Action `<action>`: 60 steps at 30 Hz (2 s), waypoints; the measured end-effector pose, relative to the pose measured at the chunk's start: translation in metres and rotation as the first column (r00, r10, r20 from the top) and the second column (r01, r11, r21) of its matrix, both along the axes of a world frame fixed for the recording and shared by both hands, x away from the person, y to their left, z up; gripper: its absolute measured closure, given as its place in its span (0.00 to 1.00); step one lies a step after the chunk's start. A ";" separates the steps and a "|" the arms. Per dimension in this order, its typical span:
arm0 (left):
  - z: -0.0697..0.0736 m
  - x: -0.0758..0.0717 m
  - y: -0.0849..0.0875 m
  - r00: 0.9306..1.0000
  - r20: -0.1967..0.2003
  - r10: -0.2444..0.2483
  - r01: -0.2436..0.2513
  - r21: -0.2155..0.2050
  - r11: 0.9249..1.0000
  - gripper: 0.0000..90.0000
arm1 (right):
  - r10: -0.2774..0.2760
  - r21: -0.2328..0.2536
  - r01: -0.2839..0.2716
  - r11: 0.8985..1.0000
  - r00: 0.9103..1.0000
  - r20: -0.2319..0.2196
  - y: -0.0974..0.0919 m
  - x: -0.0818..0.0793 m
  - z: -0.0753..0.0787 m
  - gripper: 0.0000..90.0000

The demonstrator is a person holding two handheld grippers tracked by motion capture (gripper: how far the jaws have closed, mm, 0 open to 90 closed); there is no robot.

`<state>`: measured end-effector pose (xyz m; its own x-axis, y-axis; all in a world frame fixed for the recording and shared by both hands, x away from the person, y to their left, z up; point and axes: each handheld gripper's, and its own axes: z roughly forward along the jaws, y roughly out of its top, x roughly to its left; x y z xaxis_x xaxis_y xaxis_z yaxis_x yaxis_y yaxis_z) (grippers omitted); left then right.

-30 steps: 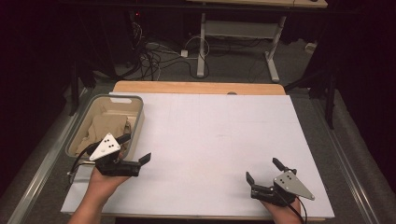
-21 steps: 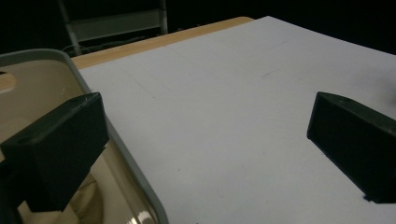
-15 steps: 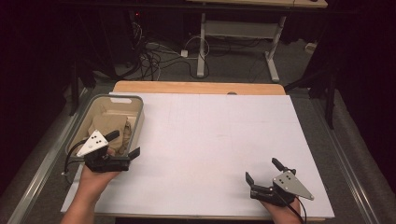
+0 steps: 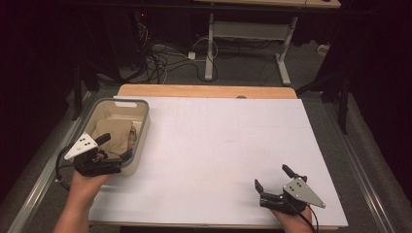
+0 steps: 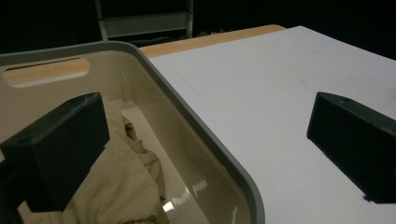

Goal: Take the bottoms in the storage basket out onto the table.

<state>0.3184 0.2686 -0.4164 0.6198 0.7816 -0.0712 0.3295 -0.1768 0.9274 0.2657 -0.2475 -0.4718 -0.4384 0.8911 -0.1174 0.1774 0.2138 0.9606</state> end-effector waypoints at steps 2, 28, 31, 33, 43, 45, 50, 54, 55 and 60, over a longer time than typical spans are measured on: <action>0.000 0.001 0.005 1.000 -0.005 0.009 -0.009 -0.010 1.000 0.00 | 0.001 -0.001 -0.001 1.000 1.000 0.000 0.000 0.000 0.000 0.00; 0.001 0.004 0.050 0.993 -0.020 0.118 -0.118 -0.014 0.993 0.00 | 0.004 -0.008 -0.004 1.000 1.000 -0.001 0.002 0.000 -0.001 0.00; 0.000 0.005 0.056 0.991 -0.027 0.132 -0.133 -0.022 0.991 0.00 | 0.004 -0.008 -0.004 1.000 1.000 -0.001 0.002 0.000 -0.001 0.00; -0.001 0.005 0.060 0.989 -0.027 0.143 -0.143 -0.026 0.989 0.00 | 0.003 -0.009 -0.003 1.000 1.000 0.000 0.002 0.000 -0.001 0.00; -0.004 0.005 0.085 0.979 -0.049 0.199 -0.201 -0.052 0.978 0.00 | 0.005 -0.011 -0.005 1.000 1.000 -0.003 0.002 0.000 -0.001 0.00; -0.005 0.005 0.090 0.976 -0.053 0.213 -0.216 -0.060 0.975 0.00 | 0.003 -0.010 -0.003 1.000 1.000 -0.003 0.002 0.000 -0.001 0.00; -0.009 0.006 0.100 0.969 -0.070 0.236 -0.241 -0.081 0.967 0.00 | 0.005 -0.012 -0.005 1.000 1.000 -0.004 0.002 0.000 -0.002 0.00; -0.009 0.006 0.101 0.968 -0.072 0.239 -0.244 -0.075 0.967 0.00 | 0.007 -0.014 -0.007 1.000 1.000 -0.003 0.003 0.000 -0.002 0.00; -0.009 0.006 0.100 0.969 -0.070 0.239 -0.244 -0.075 0.967 0.00 | 0.006 -0.014 -0.006 1.000 1.000 -0.004 0.003 0.000 -0.002 0.00; -0.009 0.008 0.093 0.974 -0.048 0.223 -0.225 -0.044 0.973 0.00 | -0.001 -0.014 0.001 1.000 1.000 -0.005 0.003 0.000 -0.002 0.00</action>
<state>0.3268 0.3618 -0.4249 0.4245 0.8952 -0.1352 0.3947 -0.0485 0.9175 0.2655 -0.2442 -0.4737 -0.4378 0.8900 -0.1276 0.1825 0.2269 0.9567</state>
